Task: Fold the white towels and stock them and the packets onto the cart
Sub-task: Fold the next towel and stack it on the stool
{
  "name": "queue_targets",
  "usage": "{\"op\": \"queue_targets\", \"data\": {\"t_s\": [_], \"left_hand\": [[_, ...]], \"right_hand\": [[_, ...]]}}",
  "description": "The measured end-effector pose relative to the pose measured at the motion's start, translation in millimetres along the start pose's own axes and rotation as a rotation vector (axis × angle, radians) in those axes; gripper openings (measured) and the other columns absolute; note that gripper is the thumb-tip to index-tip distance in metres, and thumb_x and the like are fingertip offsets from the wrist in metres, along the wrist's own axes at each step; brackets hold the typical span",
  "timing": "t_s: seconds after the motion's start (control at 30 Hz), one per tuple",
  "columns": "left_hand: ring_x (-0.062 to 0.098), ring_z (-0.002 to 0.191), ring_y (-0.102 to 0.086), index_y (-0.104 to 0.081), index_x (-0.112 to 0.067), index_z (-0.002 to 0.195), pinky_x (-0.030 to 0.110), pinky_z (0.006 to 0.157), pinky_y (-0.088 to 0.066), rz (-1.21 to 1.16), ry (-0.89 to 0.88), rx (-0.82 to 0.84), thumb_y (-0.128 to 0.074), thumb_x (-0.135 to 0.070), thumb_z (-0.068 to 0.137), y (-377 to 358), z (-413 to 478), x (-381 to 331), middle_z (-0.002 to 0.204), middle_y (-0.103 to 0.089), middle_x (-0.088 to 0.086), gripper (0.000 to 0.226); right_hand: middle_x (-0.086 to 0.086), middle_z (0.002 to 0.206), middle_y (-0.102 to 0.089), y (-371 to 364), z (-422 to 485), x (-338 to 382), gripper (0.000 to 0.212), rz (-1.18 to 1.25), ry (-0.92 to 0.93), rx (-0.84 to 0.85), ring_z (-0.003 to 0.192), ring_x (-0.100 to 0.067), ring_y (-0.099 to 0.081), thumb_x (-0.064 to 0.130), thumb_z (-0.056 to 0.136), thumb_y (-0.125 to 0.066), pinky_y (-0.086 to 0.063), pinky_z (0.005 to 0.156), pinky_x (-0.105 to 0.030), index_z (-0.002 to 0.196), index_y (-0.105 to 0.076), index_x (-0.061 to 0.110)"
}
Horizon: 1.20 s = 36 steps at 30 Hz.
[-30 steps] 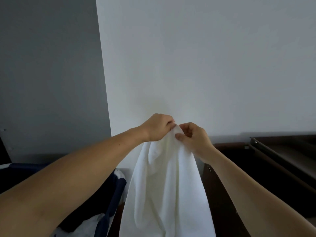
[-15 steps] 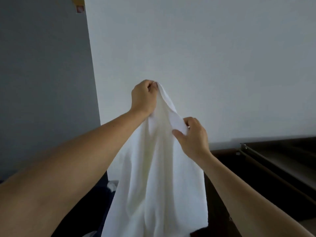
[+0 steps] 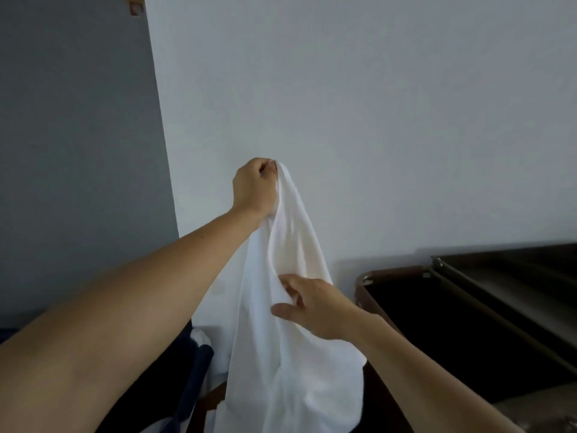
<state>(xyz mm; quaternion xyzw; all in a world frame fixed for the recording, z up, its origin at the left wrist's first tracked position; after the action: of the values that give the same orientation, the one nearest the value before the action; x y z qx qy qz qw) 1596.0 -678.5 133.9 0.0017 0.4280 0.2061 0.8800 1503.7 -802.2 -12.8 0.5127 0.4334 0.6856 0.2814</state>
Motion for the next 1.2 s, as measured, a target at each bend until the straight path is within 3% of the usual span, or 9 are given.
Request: {"op": "queue_targets", "data": {"t_s": [0.07,0.17,0.23,0.33,0.5,0.67,0.87,1.03,1.2], "left_hand": [[0.006,0.070,-0.052,-0.063,-0.012,0.092,0.015,0.062,-0.041,0.000,-0.003,0.018,-0.046,-0.021,0.101,-1,0,-1,0.078,-0.058,-0.010,0.022],[0.010,0.072,-0.053,-0.066,-0.006,0.094,0.014,0.063,-0.042,0.022,-0.012,0.047,-0.046,-0.021,0.101,-4,-4,8,0.080,-0.060,-0.003,0.025],[0.006,0.068,-0.052,-0.065,-0.008,0.092,0.007,0.057,-0.040,0.044,-0.019,0.061,-0.046,-0.021,0.101,-6,-9,15,0.077,-0.060,-0.005,0.025],[0.005,0.063,-0.049,-0.063,-0.006,0.088,0.004,0.054,-0.037,0.091,-0.068,0.098,-0.046,-0.020,0.102,-11,-19,18,0.071,-0.056,-0.005,0.027],[0.003,0.073,-0.054,-0.065,-0.012,0.096,0.000,0.061,-0.036,0.131,-0.161,0.141,-0.045,-0.019,0.103,-14,-26,11,0.079,-0.061,-0.009,0.022],[0.013,0.080,-0.054,-0.065,-0.006,0.093,0.013,0.062,-0.037,0.185,-0.158,0.100,-0.045,-0.018,0.102,-3,-10,16,0.081,-0.061,-0.004,0.025],[0.019,0.074,-0.049,-0.055,-0.006,0.074,0.026,0.068,-0.036,0.269,-0.032,0.035,-0.043,-0.015,0.100,3,8,40,0.067,-0.049,-0.003,0.030],[0.025,0.079,-0.055,-0.061,0.000,0.082,0.037,0.073,-0.047,0.239,0.084,-0.059,-0.042,-0.016,0.099,14,31,49,0.079,-0.058,0.008,0.030],[0.024,0.079,-0.053,-0.054,-0.009,0.075,0.034,0.073,-0.047,0.175,0.131,-0.146,-0.043,-0.019,0.100,14,54,40,0.076,-0.055,0.004,0.029]], "right_hand": [[0.004,0.106,-0.065,-5,2,-7,0.045,0.265,-0.072,0.061,0.095,-0.019,-0.066,0.051,0.099,-0.049,-0.049,0.085,-0.032,0.126,-0.060,0.018],[-0.001,0.102,-0.072,9,10,-20,0.035,0.578,-0.186,-0.180,0.077,-0.022,-0.073,0.041,0.101,-0.044,-0.051,0.068,-0.034,0.103,-0.069,0.016],[0.003,0.089,-0.073,28,12,-26,0.025,0.413,-0.202,-0.394,0.072,-0.022,-0.071,0.034,0.097,-0.047,-0.057,0.073,-0.037,0.093,-0.067,0.019],[0.014,0.088,-0.065,36,15,-20,0.028,0.169,-0.218,-0.466,0.086,-0.014,-0.064,0.050,0.091,-0.057,-0.054,0.082,-0.037,0.102,-0.056,0.024],[0.012,0.089,-0.064,47,22,-9,0.026,0.207,-0.233,-0.583,0.087,-0.016,-0.061,0.047,0.092,-0.058,-0.053,0.081,-0.039,0.098,-0.058,0.022],[0.005,0.075,-0.060,53,22,-14,0.006,0.280,-0.310,-0.531,0.070,-0.016,-0.056,0.023,0.083,-0.058,-0.047,0.061,-0.030,0.082,-0.056,0.018],[-0.002,0.058,-0.040,48,15,-40,0.029,0.267,-0.396,-0.349,0.055,-0.019,-0.036,0.008,0.081,-0.051,-0.028,0.051,-0.026,0.054,-0.040,0.013],[-0.001,0.060,-0.045,24,1,-61,0.034,0.041,-0.384,-0.205,0.056,-0.017,-0.044,0.010,0.091,-0.049,-0.029,0.047,-0.025,0.058,-0.040,0.015],[0.005,0.064,-0.049,-8,-8,-85,0.036,0.023,-0.396,-0.123,0.058,-0.008,-0.048,0.009,0.095,-0.049,-0.028,0.044,-0.013,0.062,-0.044,0.023]]}}
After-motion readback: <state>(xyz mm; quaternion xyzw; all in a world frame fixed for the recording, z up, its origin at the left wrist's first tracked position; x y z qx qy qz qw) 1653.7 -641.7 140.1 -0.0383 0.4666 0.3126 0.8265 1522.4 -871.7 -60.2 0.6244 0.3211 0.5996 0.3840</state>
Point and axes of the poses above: each hand's wrist, its own z-axis towards the middle knuckle, its own y-axis out of the back of the hand, x = y × z, the point moved 5 cm from there along z, towards the middle knuckle
